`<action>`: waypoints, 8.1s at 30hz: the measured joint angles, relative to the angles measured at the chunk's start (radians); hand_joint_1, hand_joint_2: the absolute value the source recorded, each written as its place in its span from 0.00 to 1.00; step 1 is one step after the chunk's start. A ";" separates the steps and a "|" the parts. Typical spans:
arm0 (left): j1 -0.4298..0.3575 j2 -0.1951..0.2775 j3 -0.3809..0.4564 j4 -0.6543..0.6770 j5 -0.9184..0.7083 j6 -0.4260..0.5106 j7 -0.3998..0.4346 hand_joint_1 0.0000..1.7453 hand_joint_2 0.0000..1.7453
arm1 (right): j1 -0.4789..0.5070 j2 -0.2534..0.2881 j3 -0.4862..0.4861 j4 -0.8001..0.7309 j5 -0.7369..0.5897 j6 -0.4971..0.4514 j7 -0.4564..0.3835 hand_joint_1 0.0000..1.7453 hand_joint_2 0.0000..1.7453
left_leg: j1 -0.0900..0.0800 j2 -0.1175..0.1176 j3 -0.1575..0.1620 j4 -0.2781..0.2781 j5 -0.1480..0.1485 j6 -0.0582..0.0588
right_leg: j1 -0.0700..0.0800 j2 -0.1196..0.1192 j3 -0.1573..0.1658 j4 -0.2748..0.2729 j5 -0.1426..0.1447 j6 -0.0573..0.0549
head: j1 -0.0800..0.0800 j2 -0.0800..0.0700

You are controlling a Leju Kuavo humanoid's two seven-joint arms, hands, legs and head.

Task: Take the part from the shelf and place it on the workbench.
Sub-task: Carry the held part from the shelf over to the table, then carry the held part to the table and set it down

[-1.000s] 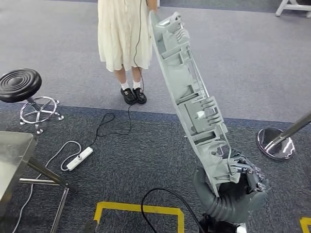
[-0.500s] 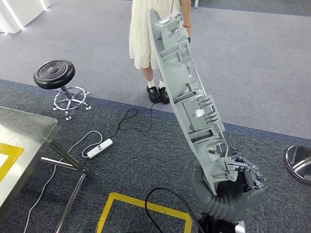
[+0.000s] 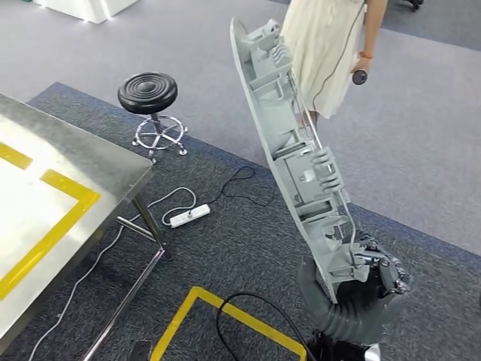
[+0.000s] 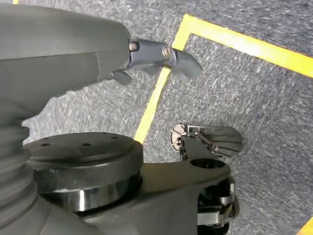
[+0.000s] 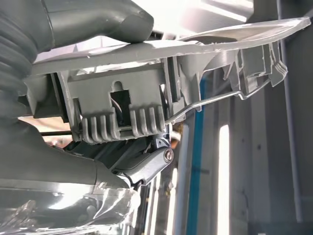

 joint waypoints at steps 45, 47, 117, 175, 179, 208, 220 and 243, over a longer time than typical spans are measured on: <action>0.000 0.006 0.005 0.000 0.001 0.005 -0.004 0.00 1.00 | -0.006 0.007 -0.002 -0.008 0.016 0.000 -0.018 1.00 1.00 | 0.000 0.002 -0.124 0.204 -0.091 -0.059 | -0.008 0.005 0.114 -0.266 0.136 -0.053 | -0.014 0.000; 0.001 0.006 0.005 0.000 0.002 0.005 -0.004 0.00 1.00 | -0.005 0.007 -0.002 -0.008 0.007 0.000 -0.018 1.00 1.00 | 0.000 0.010 -0.146 0.264 -0.104 -0.058 | -0.005 -0.025 0.113 -0.266 0.135 -0.054 | -0.014 0.000; 0.002 0.012 0.102 0.000 0.090 -0.297 -0.224 0.00 1.00 | 0.035 0.101 -0.167 0.010 0.283 0.000 -0.021 1.00 1.00 | -0.007 0.011 0.017 -0.009 -0.027 -0.020 | -0.001 0.003 0.090 -0.257 0.131 -0.019 | -0.007 0.000; 0.002 0.015 0.157 0.000 0.124 -0.241 -0.142 0.00 1.00 | 0.004 0.067 -0.103 0.035 0.306 0.000 -0.015 1.00 1.00 | 0.004 0.018 -0.043 0.040 0.009 -0.050 | -0.004 0.016 0.105 -0.239 0.104 -0.028 | -0.007 0.000; 0.001 0.014 0.158 0.000 0.123 -0.231 -0.136 0.00 1.00 | 0.002 0.066 -0.101 0.035 0.308 0.000 -0.011 1.00 1.00 | 0.005 0.014 -0.032 0.028 -0.007 -0.021 | -0.005 0.014 0.106 -0.225 0.080 -0.007 | -0.002 0.000; -0.030 0.015 0.121 0.000 0.035 -0.276 -0.110 0.00 1.00 | -0.338 -0.083 -0.213 0.480 0.449 0.203 0.392 1.00 1.00 | 0.002 0.013 -0.033 0.020 0.000 -0.027 | -0.002 0.020 0.070 -0.248 0.142 -0.016 | -0.003 0.000; -0.052 0.004 0.074 0.000 -0.002 -0.273 -0.064 0.00 1.00 | -0.516 -0.083 -0.229 0.951 0.508 0.232 0.395 1.00 1.00 | 0.000 0.006 -0.013 0.019 -0.012 -0.018 | -0.006 0.017 0.029 -0.212 0.168 -0.008 | 0.009 0.000; -0.066 -0.008 0.025 0.000 -0.021 -0.248 -0.017 0.00 1.00 | -0.705 -0.024 -0.216 1.413 0.654 0.228 0.513 1.00 1.00 | 0.005 0.012 -0.018 0.015 -0.001 -0.008 | 0.001 0.014 -0.030 -0.077 0.076 -0.003 | 0.000 0.000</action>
